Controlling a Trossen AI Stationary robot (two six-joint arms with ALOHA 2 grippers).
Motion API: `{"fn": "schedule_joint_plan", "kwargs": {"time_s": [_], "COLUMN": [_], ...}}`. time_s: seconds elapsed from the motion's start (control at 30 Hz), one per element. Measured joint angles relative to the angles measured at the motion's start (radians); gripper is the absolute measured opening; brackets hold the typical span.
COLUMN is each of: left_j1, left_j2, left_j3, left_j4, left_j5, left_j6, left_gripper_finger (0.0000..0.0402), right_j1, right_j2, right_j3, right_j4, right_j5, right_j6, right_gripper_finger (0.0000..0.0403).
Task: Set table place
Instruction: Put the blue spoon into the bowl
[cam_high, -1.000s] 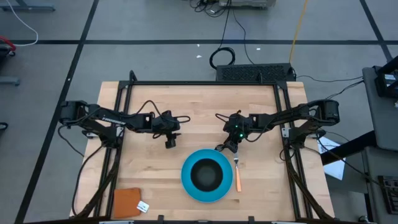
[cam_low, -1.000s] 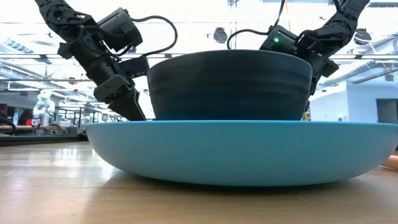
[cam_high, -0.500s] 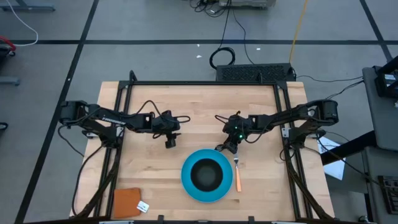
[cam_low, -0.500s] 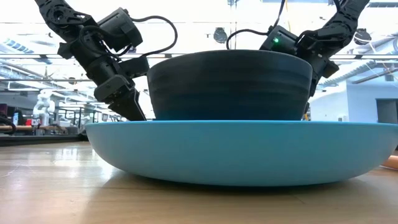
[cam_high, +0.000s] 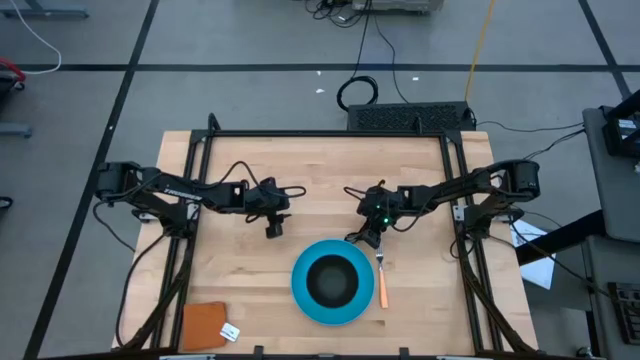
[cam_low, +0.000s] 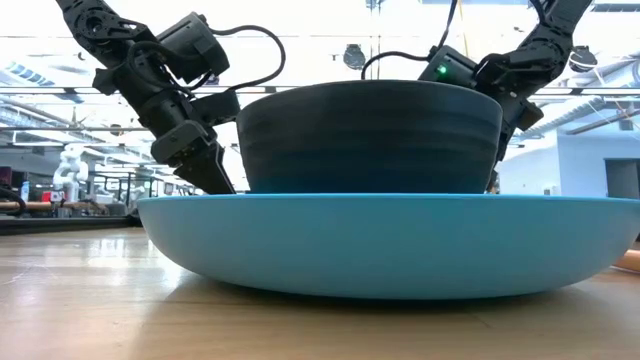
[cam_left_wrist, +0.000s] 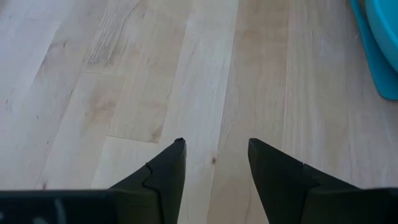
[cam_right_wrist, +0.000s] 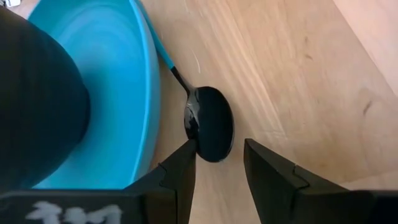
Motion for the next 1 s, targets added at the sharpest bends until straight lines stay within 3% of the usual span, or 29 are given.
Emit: {"fn": "schedule_joint_plan", "kwargs": {"time_s": [0.43,1.0], "left_j1": [0.0,0.0], "left_j2": [0.0,0.0], "left_j3": [0.0,0.0], "left_j4": [0.0,-0.016], "left_j5": [0.0,0.001], "left_j6": [0.001,0.007], "left_gripper_finger": [0.0179,0.0179], "right_j1": [0.0,-0.001], "right_j2": [0.0,0.074], "right_j3": [0.0,0.001], "right_j4": [0.004,0.077], "right_j5": [0.006,-0.007], "right_j6": [0.001,0.023], "right_gripper_finger": [0.0122,0.0077]}}
